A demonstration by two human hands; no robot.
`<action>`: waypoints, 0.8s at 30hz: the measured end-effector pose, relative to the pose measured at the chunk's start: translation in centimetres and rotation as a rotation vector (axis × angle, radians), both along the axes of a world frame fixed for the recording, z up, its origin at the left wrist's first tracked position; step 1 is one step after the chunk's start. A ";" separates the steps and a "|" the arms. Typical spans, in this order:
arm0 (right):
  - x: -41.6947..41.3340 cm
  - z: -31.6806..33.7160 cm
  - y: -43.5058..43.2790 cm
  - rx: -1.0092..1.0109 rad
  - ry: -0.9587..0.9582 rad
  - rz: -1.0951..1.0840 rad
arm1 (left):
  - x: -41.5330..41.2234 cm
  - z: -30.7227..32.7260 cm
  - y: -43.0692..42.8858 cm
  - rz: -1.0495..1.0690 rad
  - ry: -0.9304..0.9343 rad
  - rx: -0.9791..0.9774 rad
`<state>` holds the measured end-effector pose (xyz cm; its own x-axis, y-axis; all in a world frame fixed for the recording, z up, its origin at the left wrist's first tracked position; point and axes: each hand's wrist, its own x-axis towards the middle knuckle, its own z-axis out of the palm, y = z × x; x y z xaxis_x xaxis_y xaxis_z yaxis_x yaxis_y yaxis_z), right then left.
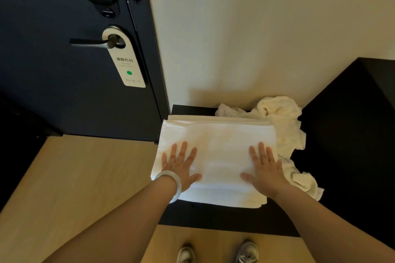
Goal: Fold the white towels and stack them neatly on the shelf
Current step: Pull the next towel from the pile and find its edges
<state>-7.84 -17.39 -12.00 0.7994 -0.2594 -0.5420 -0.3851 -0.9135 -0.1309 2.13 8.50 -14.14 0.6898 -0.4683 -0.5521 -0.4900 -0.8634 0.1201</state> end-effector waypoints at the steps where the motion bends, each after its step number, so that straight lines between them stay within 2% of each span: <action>1: 0.2 0.0 -0.1 0.015 0.003 -0.003 | 0.1 0.1 -0.2 0.004 0.010 0.009; 5: 0.0 0.8 -0.7 0.077 -0.058 -0.006 | -0.2 1.2 -1.3 0.043 0.001 0.036; 8: -0.4 2.1 -2.3 0.193 -0.247 -0.104 | -0.8 1.9 -3.3 0.023 -0.062 -0.035; 11: -0.3 2.8 -5.6 0.204 -0.389 -0.245 | -1.2 2.9 -7.8 -0.066 -0.120 -0.098; 15: 0.9 2.7 -12.2 0.180 -0.324 -0.383 | -1.0 4.5 -16.0 -0.074 -0.150 -0.171; 19: 2.7 1.8 -17.7 0.250 -0.249 -0.471 | 0.2 4.2 -23.4 -0.083 -0.203 -0.229; 24: 7.6 -0.8 -22.5 0.273 -0.209 -0.476 | 2.0 3.6 -30.3 -0.069 -0.125 -0.133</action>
